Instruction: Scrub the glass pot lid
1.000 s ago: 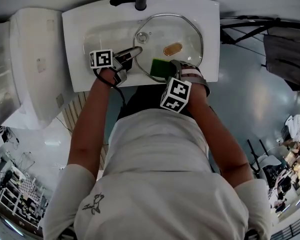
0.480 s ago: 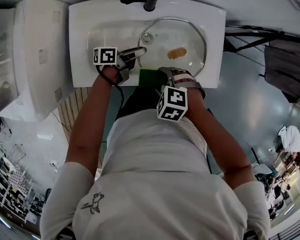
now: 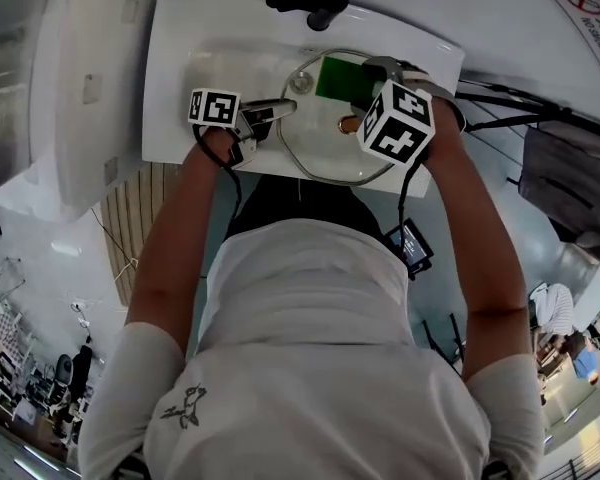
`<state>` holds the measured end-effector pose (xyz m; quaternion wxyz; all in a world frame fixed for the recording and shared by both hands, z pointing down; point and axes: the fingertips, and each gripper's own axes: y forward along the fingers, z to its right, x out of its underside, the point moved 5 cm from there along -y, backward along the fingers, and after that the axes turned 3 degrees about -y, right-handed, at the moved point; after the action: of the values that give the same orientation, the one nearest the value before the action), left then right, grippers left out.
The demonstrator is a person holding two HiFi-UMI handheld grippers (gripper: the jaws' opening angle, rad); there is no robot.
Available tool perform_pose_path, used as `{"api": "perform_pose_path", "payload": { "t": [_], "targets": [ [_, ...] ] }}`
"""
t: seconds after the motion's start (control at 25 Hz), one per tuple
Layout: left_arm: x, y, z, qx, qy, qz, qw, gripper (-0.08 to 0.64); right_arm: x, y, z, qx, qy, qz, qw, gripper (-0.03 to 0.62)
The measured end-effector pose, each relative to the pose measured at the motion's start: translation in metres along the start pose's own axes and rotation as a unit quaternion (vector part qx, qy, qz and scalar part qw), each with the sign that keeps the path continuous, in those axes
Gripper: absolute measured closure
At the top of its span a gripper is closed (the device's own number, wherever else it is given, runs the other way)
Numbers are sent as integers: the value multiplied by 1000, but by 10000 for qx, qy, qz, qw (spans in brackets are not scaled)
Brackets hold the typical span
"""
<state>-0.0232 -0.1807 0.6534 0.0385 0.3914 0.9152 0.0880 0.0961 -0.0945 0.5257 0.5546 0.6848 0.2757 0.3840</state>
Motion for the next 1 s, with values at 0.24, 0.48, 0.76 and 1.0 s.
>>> {"api": "perform_pose_path", "payload": {
  "t": [0.24, 0.48, 0.76, 1.0],
  "targets": [
    [-10, -3, -2, 83, -51, 261, 9996, 439, -39, 51, -40, -1244, -2161, -274, 9680, 298],
    [-13, -4, -2, 64, 150, 287, 9995, 476, -52, 68, -66, -1702, -3019, -440, 9370, 298],
    [-15, -1, -3, 99, 162, 399, 9990, 479, -54, 78, -74, -1950, -3318, -552, 9213, 299],
    [-16, 0, 0, 154, 292, 453, 9984, 479, -53, 77, -65, -2098, -3248, -585, 9204, 301]
  ]
}}
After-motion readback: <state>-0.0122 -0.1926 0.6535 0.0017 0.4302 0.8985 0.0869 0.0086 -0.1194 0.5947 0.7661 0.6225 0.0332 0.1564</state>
